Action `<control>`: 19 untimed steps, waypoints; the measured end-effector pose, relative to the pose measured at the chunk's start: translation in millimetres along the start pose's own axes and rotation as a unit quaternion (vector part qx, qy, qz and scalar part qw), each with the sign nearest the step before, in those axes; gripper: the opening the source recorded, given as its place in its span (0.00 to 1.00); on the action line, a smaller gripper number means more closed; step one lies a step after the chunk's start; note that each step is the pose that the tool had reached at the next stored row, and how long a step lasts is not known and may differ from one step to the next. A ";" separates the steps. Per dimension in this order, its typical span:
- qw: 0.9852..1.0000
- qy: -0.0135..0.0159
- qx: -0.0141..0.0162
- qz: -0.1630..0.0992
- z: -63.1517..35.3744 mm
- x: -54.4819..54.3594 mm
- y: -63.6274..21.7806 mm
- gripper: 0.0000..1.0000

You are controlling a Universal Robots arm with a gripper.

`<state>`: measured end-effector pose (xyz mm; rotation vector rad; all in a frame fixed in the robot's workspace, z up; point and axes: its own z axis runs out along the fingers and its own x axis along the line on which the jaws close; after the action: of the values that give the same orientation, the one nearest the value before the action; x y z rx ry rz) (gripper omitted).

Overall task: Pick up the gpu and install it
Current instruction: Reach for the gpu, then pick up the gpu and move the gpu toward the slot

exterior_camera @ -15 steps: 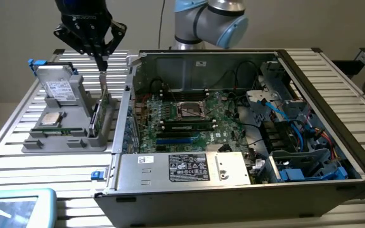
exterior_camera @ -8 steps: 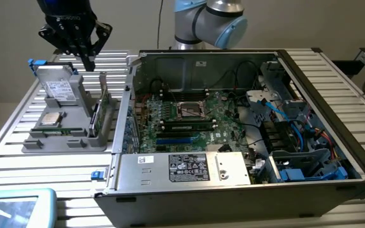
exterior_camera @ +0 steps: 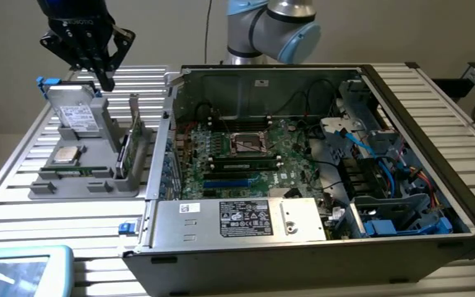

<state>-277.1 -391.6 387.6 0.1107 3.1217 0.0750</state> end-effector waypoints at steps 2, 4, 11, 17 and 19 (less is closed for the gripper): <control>1.000 0.000 0.000 0.000 0.3 4.6 0.0 0.11; 1.000 0.000 0.000 0.000 0.3 4.7 0.2 0.11; 1.000 0.000 0.000 0.000 0.3 4.8 0.2 0.11; 1.000 0.000 0.000 0.000 0.3 4.7 0.2 0.11; 1.000 0.000 0.000 0.000 0.3 4.8 0.2 0.12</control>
<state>-281.8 -391.1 387.2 0.1106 3.1217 0.0751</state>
